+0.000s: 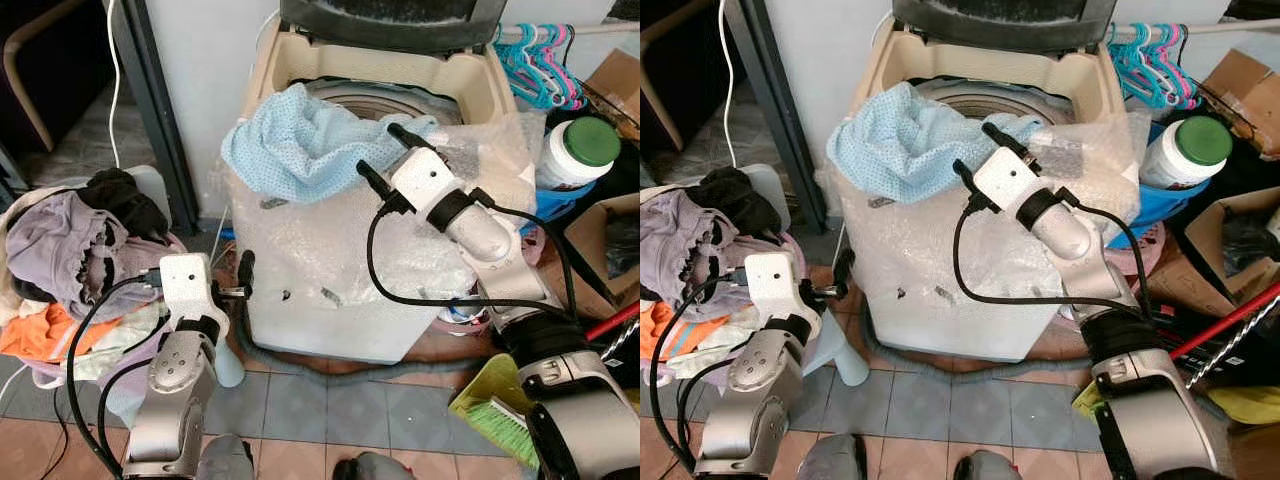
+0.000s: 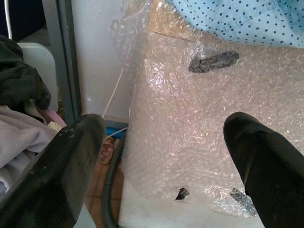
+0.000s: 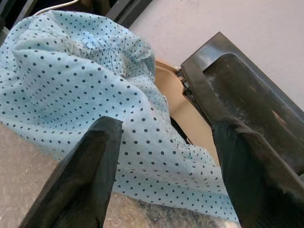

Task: Clothes washing

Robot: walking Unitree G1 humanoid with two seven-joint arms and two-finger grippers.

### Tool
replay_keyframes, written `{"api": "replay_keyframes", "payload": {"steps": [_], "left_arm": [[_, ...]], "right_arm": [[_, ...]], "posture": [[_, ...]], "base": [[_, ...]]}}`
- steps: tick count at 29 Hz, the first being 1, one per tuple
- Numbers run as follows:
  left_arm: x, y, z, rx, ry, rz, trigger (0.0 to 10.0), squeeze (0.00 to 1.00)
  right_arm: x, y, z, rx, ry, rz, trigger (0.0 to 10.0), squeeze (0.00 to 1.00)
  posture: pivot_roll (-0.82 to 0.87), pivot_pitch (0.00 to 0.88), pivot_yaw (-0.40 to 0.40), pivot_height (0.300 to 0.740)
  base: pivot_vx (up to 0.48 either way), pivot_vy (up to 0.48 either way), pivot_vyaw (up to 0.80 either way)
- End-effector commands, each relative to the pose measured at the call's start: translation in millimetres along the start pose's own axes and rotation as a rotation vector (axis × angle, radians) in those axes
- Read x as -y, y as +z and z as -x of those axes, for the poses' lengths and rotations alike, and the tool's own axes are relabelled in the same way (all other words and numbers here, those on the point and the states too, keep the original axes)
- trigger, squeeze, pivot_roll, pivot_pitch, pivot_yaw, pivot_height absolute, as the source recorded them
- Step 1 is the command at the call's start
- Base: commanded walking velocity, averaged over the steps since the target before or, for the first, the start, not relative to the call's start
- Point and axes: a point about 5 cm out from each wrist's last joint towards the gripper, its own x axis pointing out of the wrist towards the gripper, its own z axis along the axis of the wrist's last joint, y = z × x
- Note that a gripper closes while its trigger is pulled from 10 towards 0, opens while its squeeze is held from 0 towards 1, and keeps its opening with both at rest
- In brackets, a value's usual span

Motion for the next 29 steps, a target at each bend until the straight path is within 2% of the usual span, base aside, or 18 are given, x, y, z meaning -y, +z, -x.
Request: {"api": "replay_keyframes", "payload": {"steps": [1, 4, 5, 6, 7, 8, 14, 18, 21, 23, 25, 27, 29], "left_arm": [[3.9, 5.3, -0.5, 0.01, -0.025, -0.003, 10.0, 0.0], [6.3, 6.4, -1.6, 0.013, -0.038, -0.006, 10.0, 0.0], [8.1, 7.5, -2.1, 0.016, -0.048, -0.013, 10.0, 0.0], [9.6, 8.3, -2.2, 0.018, -0.056, -0.021, 10.0, 0.0], [9.6, 8.3, -2.2, 0.018, -0.056, -0.021, 10.0, 0.0], [10.3, 8.8, -2.1, 0.021, -0.06, -0.025, 10.0, 0.0], [9.9, 9.6, -0.8, 0.022, -0.052, -0.026, 10.0, 0.0], [9.7, 9.5, -0.1, 0.02, -0.048, -0.026, 10.0, 0.0], [10.1, 9.1, -1.0, 0.019, -0.05, -0.027, 10.0, 0.0], [10.3, 9.2, -1.2, 0.019, -0.05, -0.027, 10.0, 0.0], [11.0, 9.7, -2.2, 0.02, -0.052, -0.028, 10.0, 0.0], [10.9, 9.6, -2.6, 0.02, -0.05, -0.029, 10.0, 0.0], [10.3, 9.3, -3.2, 0.02, -0.045, -0.03, 10.0, 0.0]], "right_arm": [[3.2, -8.4, -3.9, -0.063, -0.006, 0.022, 10.0, 0.0], [6.9, -16.1, -9.2, -0.128, -0.024, 0.013, 10.0, 0.0], [8.4, -17.5, -12.3, -0.14, -0.032, -0.024, 10.0, 0.0], [9.4, -18.5, -14.8, -0.15, -0.037, -0.055, 2.0, 0.0], [9.4, -18.5, -14.8, -0.15, -0.037, -0.055, 2.0, 0.0], [9.9, -20.2, -16.7, -0.168, -0.031, -0.069, 0.0, 0.0], [17.2, -16.9, -26.6, -0.182, -0.016, -0.14, 0.0, 0.0], [30.9, -9.9, -35.7, -0.183, -0.051, -0.241, 0.0, 0.0], [48.9, -6.0, -41.4, -0.217, -0.13, -0.345, 0.0, 0.0], [52.3, -5.3, -42.1, -0.222, -0.144, -0.363, 0.0, 0.0], [70.1, -0.9, -43.7, -0.239, -0.234, -0.442, 0.0, 0.0], [80.5, 1.4, -43.3, -0.243, -0.298, -0.483, 0.0, 0.0], [101.8, 7.7, -40.4, -0.213, -0.432, -0.548, 0.0, 0.0]], "posture": [[0.08, 0.087, -0.03, 0.74], [0.08, 0.088, -0.03, 0.74], [0.08, 0.089, -0.031, 0.74], [0.09, 0.09, -0.032, 0.74], [0.09, 0.09, -0.032, 0.74], [0.09, 0.09, -0.032, 0.74], [0.09, 0.1, -0.038, 0.74], [0.09, 0.102, -0.04, 0.74], [0.08, 0.104, -0.041, 0.74], [0.08, 0.104, -0.041, 0.74], [0.08, 0.104, -0.042, 0.74], [0.08, 0.103, -0.044, 0.74], [0.08, 0.103, -0.047, 0.74]], "base": [[0.0, 0.0, 0.0], [0.0, 0.0, 0.0], [0.0, 0.0, 0.0], [0.0, 0.0, 0.0], [0.0, 0.0, 0.0], [0.0, 0.0, 0.0], [0.0, 0.0, 0.0], [0.0, 0.0, 0.0], [0.0, 0.0, 0.0], [0.0, 0.0, 0.0], [0.0, 0.0, 0.0], [0.0, 0.0, 0.0], [0.0, 0.0, 0.0]]}}
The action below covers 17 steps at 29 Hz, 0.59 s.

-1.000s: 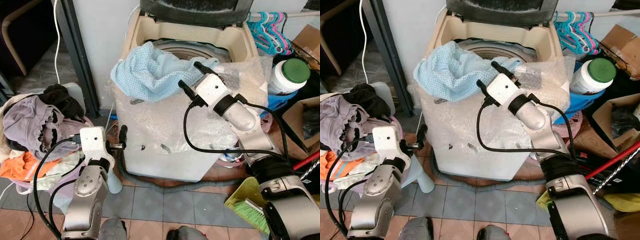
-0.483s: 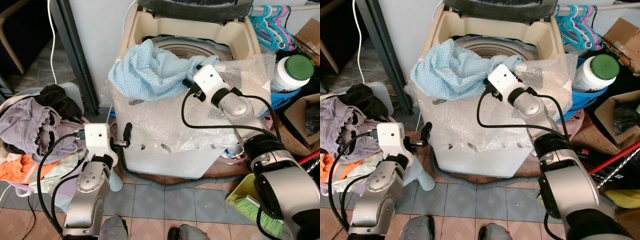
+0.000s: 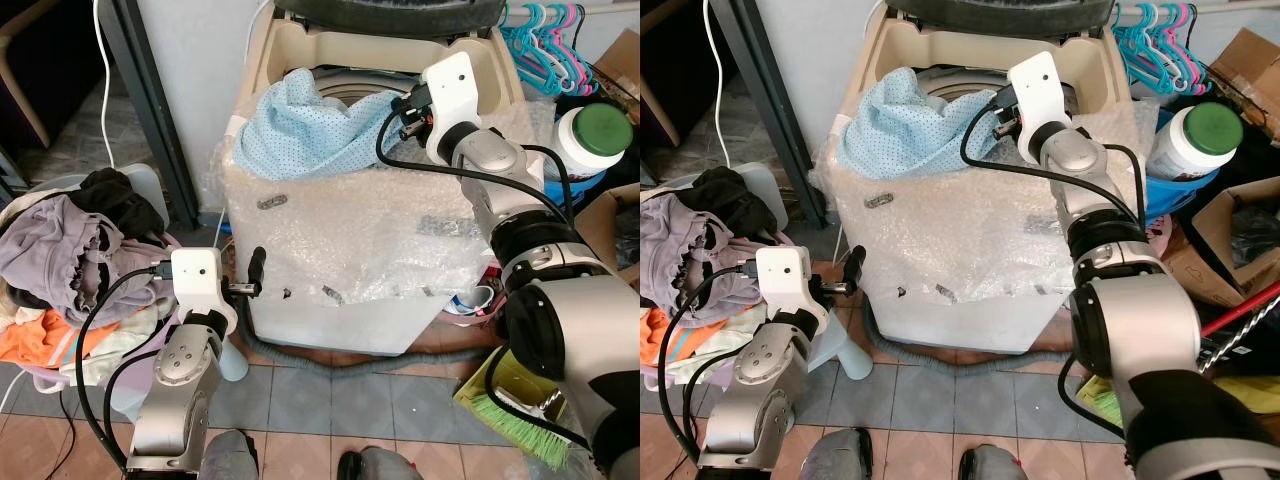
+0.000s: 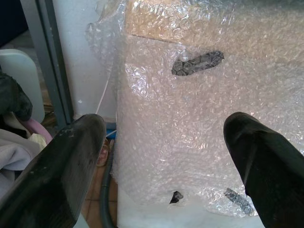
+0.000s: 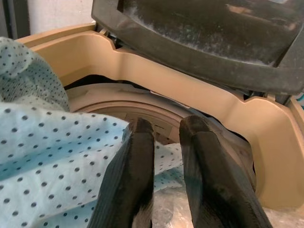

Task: Clothes washing

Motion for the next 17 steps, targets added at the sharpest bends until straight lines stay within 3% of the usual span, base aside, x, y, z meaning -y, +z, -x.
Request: {"api": "replay_keyframes", "payload": {"steps": [1, 2, 4, 7, 8, 9, 10, 11, 12, 15, 17], "left_arm": [[-0.3, 1.2, -0.3, 0.002, 0.01, -0.007, 10.0, 0.0], [-0.3, 1.2, -0.3, 0.002, 0.01, -0.007, 10.0, 0.0], [-1.7, 0.1, 0.1, -0.001, 0.026, -0.007, 10.0, 0.0], [-1.8, -0.8, 0.5, -0.005, 0.033, -0.006, 10.0, 0.0], [-1.4, -0.9, 0.7, -0.005, 0.034, -0.006, 10.0, 0.0], [-0.9, -0.2, 0.5, -0.002, 0.034, -0.005, 10.0, 0.0], [-0.9, 0.0, 0.5, -0.001, 0.033, -0.005, 10.0, 0.0], [-0.4, 0.4, 0.2, 0.0, 0.03, -0.001, 10.0, 0.0], [0.0, 0.6, -0.1, 0.002, 0.025, 0.002, 10.0, 0.0], [1.9, 1.6, -1.9, 0.007, 0.015, 0.006, 10.0, 0.0], [2.8, 2.7, -2.5, 0.011, 0.011, 0.009, 10.0, 0.0]], "right_arm": [[19.0, 18.9, -0.5, 0.046, -0.108, -0.08, 0.0, 0.0], [19.0, 18.9, -0.5, 0.046, -0.108, -0.08, 0.0, 0.0], [37.2, 38.8, 1.8, 0.124, -0.218, -0.097, 0.0, 0.0], [44.2, 42.4, 3.9, 0.147, -0.25, -0.099, 0.0, 0.0], [37.8, 46.0, 3.1, 0.192, -0.171, -0.105, 3.3, 0.0], [19.6, 49.8, 2.7, 0.262, 0.013, -0.027, 10.0, 0.0], [14.2, 49.8, 3.0, 0.276, 0.066, -0.001, 10.0, 0.0], [0.0, 40.9, 5.4, 0.275, 0.217, 0.009, 10.0, 0.11], [-7.1, 33.3, 8.3, 0.261, 0.31, 0.001, 10.0, 1.0], [-25.6, 4.4, 28.6, 0.216, 0.607, -0.031, 10.0, 1.0], [-31.3, -4.8, 36.9, 0.198, 0.692, -0.057, 10.0, 1.0]], "posture": [[0.08, 0.103, -0.047, 0.74], [0.08, 0.103, -0.047, 0.74], [0.08, 0.104, -0.052, 0.74], [0.08, 0.105, -0.054, 0.74], [0.08, 0.104, -0.055, 0.74], [0.08, 0.106, -0.053, 0.74], [0.08, 0.106, -0.053, 0.74], [0.07, 0.105, -0.055, 0.74], [0.07, 0.105, -0.055, 0.74], [0.06, 0.104, -0.053, 0.74], [0.07, 0.105, -0.051, 0.74]], "base": [[0.0, 0.0, 0.0], [0.0, 0.0, 0.0], [0.0, 0.0, 0.0], [0.0, 0.0, 0.0], [0.0, 0.0, 0.0], [0.0, 0.0, 0.0], [0.0, 0.0, 0.0], [0.0, 0.0, 0.0], [0.0, 0.0, 0.0], [0.0, 0.0, 0.0], [0.0, 0.0, 0.0]]}}
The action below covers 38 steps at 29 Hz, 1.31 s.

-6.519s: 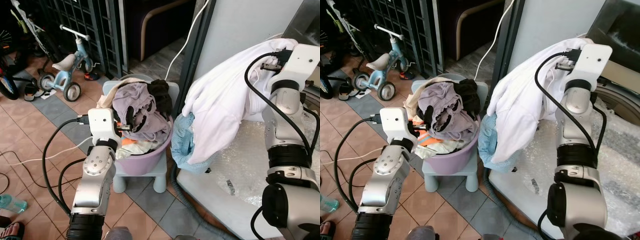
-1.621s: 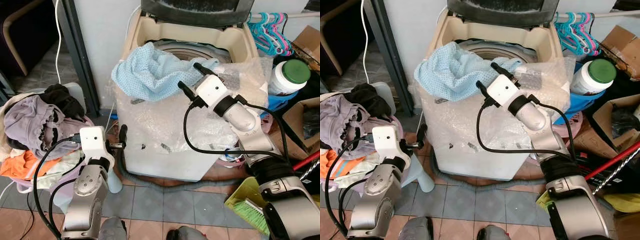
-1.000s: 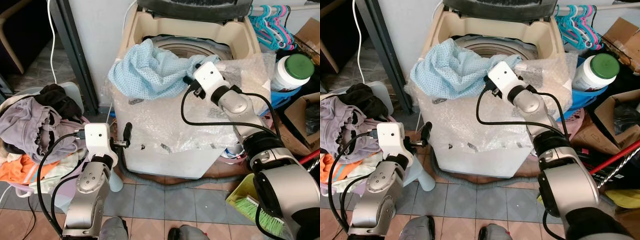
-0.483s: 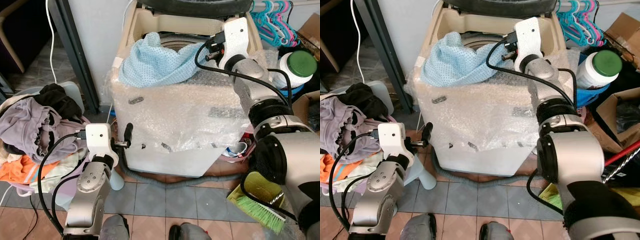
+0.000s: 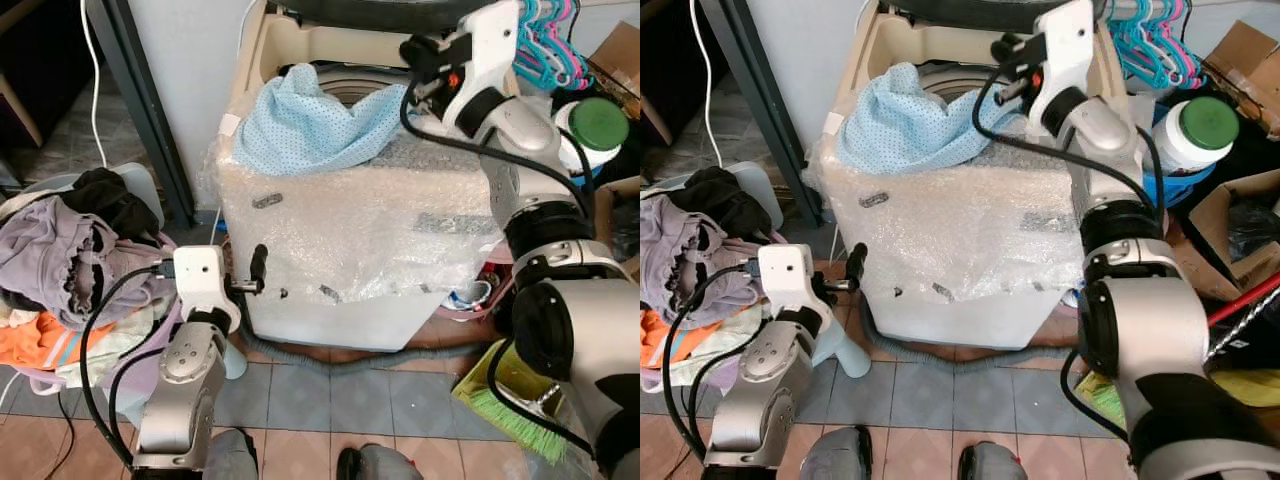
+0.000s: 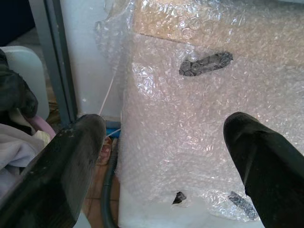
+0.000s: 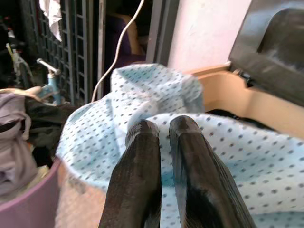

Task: Clothes washing

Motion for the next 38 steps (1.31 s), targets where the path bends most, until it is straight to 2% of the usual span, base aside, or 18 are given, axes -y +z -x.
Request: {"api": "replay_keyframes", "payload": {"steps": [1, 9, 13, 14, 16, 17, 18, 19, 20, 21, 24, 27, 29, 31, 33, 34, 35, 38], "left_arm": [[2.8, 2.9, -0.8, 0.011, -0.011, 0.006, 10.0, 0.0], [3.1, 5.5, 3.3, 0.02, -0.03, -0.012, 10.0, 0.0], [1.5, 6.4, 3.9, 0.019, -0.03, -0.016, 10.0, 0.0], [1.8, 6.3, 3.8, 0.016, -0.033, -0.019, 10.0, 0.0], [2.8, 6.2, 3.6, 0.013, -0.038, -0.022, 10.0, 0.0], [3.4, 6.0, 3.5, 0.011, -0.041, -0.024, 10.0, 0.0], [4.5, 5.7, 3.5, 0.007, -0.047, -0.027, 10.0, 0.0], [4.5, 5.7, 3.5, 0.007, -0.047, -0.027, 10.0, 0.0], [5.0, 5.8, 3.5, 0.005, -0.051, -0.029, 10.0, 0.0], [4.8, 6.0, 3.7, 0.004, -0.051, -0.03, 10.0, 0.0], [4.0, 6.2, 4.0, 0.003, -0.049, -0.031, 10.0, 0.0], [2.5, 5.8, 4.5, -0.001, -0.04, -0.032, 10.0, 0.0], [1.9, 5.5, 4.8, -0.003, -0.035, -0.028, 10.0, 0.0], [2.4, 5.1, 4.2, -0.005, -0.034, -0.027, 10.0, 0.0], [3.1, 4.4, 2.8, -0.008, -0.034, -0.024, 10.0, 0.0], [3.1, 4.4, 2.8, -0.008, -0.034, -0.024, 10.0, 0.0], [3.7, 4.1, 1.6, -0.009, -0.036, -0.023, 10.0, 0.0], [4.4, 4.5, 0.2, -0.007, -0.038, -0.023, 10.0, 0.0]], "right_arm": [[-5.5, 8.8, 2.3, 0.025, 0.094, 0.021, 10.0, 1.0], [-30.2, 3.6, 2.1, 0.056, 0.24, -0.018, 10.0, 1.0], [-46.0, -0.4, -6.8, 0.034, 0.33, -0.036, 10.0, 1.0], [-51.6, -8.1, -14.5, -0.006, 0.341, -0.031, 10.0, 1.0], [-53.0, -16.8, -21.8, -0.064, 0.31, 0.012, 10.0, 1.0], [-51.8, -21.3, -26.0, -0.102, 0.269, 0.038, 10.0, 1.0], [-47.4, -24.0, -35.2, -0.139, 0.166, 0.072, 10.0, 1.0], [-47.4, -24.0, -35.2, -0.139, 0.166, 0.072, 10.0, 1.0], [-41.2, -21.9, -42.5, -0.148, 0.062, 0.046, 10.0, 0.57], [-35.9, -19.6, -44.8, -0.161, -0.01, 0.046, 10.0, 0.0], [-23.6, -16.3, -45.1, -0.192, -0.14, 0.09, 10.0, 0.0], [0.8, -11.8, -36.2, -0.227, -0.349, 0.099, 10.0, 0.0], [26.9, 0.2, -21.6, -0.186, -0.546, 0.075, 10.0, 0.0], [42.2, 6.8, -10.2, -0.182, -0.657, 0.088, 10.0, 0.0], [66.8, 18.4, 14.2, -0.155, -0.845, 0.084, 10.0, 0.0], [66.8, 18.4, 14.2, -0.155, -0.845, 0.084, 10.0, 0.0], [80.8, 27.3, 31.0, -0.123, -0.954, 0.09, 10.0, 0.0], [87.3, 38.1, 38.6, -0.066, -0.964, 0.105, 10.0, 0.0]], "posture": [[0.07, 0.109, -0.047, 0.74], [0.09, 0.122, -0.033, 0.74], [0.09, 0.128, -0.026, 0.74], [0.09, 0.129, -0.022, 0.74], [0.1, 0.131, -0.019, 0.74], [0.1, 0.131, -0.017, 0.74], [0.1, 0.132, -0.016, 0.74], [0.1, 0.132, -0.016, 0.74], [0.11, 0.132, -0.015, 0.74], [0.11, 0.132, -0.016, 0.74], [0.12, 0.131, -0.018, 0.74], [0.12, 0.128, -0.02, 0.74], [0.12, 0.128, -0.02, 0.74], [0.11, 0.125, -0.021, 0.74], [0.1, 0.122, -0.021, 0.74], [0.1, 0.122, -0.021, 0.74], [0.1, 0.12, -0.022, 0.74], [0.09, 0.117, -0.021, 0.74]], "base": [[0.0, 0.0, 0.0], [0.0, 0.0, 0.0], [0.0, 0.0, 0.0], [0.0, 0.0, 0.0], [0.0, 0.0, 0.0], [0.0, 0.0, 0.0], [0.0, 0.0, 0.0], [0.0, 0.0, 0.0], [0.0, 0.0, 0.0], [0.0, 0.0, 0.0], [0.0, 0.0, 0.0], [0.0, 0.0, 0.0], [0.0, 0.0, 0.0], [0.0, 0.0, 0.0], [0.0, 0.0, 0.0], [0.0, 0.0, 0.0], [0.0, 0.0, 0.0], [0.0, 0.0, 0.0]]}}
